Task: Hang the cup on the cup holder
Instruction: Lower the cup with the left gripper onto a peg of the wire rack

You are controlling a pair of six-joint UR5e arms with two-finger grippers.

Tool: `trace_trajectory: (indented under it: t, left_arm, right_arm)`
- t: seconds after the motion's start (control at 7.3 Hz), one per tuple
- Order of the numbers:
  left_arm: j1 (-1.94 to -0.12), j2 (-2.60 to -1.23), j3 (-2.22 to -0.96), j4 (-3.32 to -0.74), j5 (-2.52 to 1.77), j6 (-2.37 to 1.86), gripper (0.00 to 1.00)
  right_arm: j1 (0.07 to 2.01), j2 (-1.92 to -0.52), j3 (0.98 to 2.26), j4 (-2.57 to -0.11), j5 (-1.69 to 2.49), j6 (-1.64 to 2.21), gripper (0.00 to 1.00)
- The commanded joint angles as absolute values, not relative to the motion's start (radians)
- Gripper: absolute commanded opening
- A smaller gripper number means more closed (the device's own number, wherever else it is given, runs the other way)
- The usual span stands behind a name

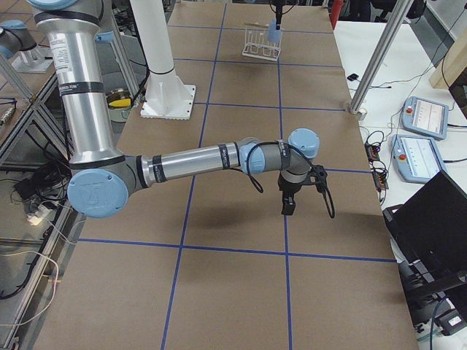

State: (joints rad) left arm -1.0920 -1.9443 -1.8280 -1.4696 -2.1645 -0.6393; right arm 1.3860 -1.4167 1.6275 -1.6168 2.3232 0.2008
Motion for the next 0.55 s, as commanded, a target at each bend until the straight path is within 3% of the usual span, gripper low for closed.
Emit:
trace_trajectory:
  t: [0.0, 0.41]
  left_arm:
    - [-1.092, -1.936, -1.841, -1.470, -2.077, -0.640, 0.98]
    - [-1.100, -1.930, -1.894, -1.465, -2.082, -0.568, 0.98]
  right_arm:
    - [1.387, -1.417, 1.628, -1.617, 2.330, 0.201, 1.00]
    - [1.387, -1.414, 1.621, -1.618, 2.330, 0.193, 1.00]
